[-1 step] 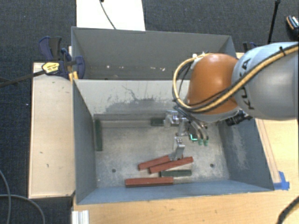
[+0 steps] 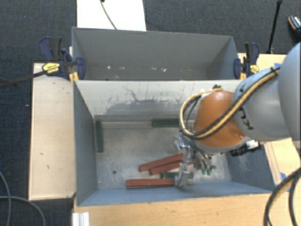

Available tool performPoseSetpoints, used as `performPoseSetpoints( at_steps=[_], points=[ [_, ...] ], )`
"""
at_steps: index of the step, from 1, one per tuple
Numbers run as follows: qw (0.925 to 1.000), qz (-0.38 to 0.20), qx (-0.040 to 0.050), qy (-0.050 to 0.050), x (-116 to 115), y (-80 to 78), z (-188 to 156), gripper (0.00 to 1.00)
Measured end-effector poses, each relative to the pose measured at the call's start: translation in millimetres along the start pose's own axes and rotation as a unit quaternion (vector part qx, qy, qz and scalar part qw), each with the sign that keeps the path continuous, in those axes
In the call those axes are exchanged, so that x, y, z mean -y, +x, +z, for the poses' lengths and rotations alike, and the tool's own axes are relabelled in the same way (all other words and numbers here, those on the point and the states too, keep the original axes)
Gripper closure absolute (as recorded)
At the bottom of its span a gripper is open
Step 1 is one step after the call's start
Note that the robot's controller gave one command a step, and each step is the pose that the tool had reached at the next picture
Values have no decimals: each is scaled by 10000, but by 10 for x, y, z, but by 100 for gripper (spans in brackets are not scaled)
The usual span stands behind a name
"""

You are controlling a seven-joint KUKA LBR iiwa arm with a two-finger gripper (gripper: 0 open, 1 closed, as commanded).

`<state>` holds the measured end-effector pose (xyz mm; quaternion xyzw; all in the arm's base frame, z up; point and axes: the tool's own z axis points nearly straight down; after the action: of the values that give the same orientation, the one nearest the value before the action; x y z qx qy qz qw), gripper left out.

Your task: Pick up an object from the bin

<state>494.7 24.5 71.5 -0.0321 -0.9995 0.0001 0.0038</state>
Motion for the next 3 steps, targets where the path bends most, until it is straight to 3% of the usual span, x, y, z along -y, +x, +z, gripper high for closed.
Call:
performPoseSetpoints(
  at_steps=[1, 2, 3],
  points=[
    [9999, -94, 79, -3, 168, -960, -6, 0],
    [9999, -80, 67, 0, 169, -944, -14, 100],
    [10000, -77, 38, -5, 160, -922, 6, 0]
  ],
)
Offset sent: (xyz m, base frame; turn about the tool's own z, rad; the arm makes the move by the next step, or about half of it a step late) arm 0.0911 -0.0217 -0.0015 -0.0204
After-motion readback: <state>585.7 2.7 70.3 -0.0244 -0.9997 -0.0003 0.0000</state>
